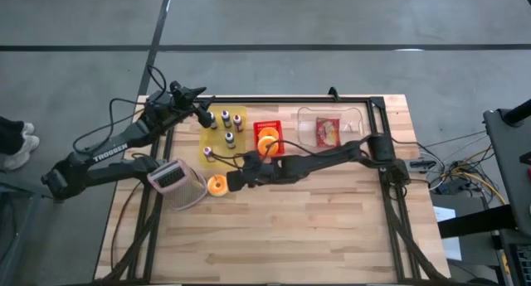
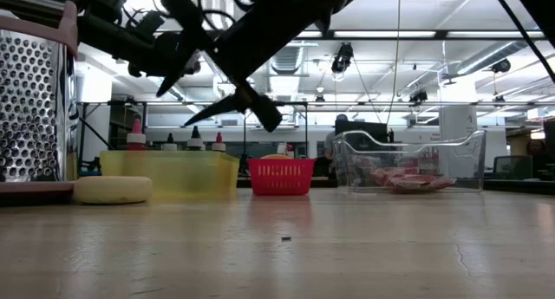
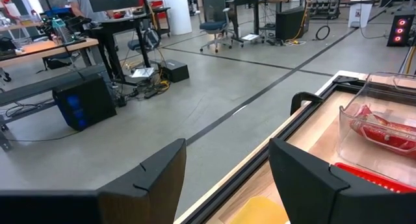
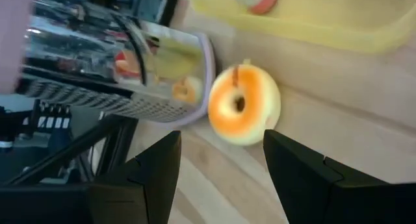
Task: Pick & Place Food Item
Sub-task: Put the orange donut into the red bin
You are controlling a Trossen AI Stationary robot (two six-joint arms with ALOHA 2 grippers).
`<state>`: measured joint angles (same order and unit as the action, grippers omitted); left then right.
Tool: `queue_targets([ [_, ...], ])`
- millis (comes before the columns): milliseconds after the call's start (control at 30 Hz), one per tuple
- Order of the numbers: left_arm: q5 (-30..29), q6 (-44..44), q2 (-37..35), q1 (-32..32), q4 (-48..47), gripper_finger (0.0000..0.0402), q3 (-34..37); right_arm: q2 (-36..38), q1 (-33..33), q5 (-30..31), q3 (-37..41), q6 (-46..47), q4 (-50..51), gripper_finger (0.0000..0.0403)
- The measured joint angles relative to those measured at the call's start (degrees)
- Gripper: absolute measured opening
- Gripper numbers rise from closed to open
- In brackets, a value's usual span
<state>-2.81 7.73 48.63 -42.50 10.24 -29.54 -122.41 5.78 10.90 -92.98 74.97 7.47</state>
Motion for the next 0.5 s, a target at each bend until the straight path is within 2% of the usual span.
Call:
queue_targets([
  [367, -0.02, 0.00, 0.01, 0.00, 0.01, 0.0223, 0.00, -7.78, -0.44, 0.15, -8.22, -6.37, 1.39, 0.0215],
  [500, 0.01, 0.00, 0.08, 0.02, 0.01, 0.0223, 0.00, -11.27, -0.47, 0.03, -12.08, -4.01, 2.52, 0.0215],
])
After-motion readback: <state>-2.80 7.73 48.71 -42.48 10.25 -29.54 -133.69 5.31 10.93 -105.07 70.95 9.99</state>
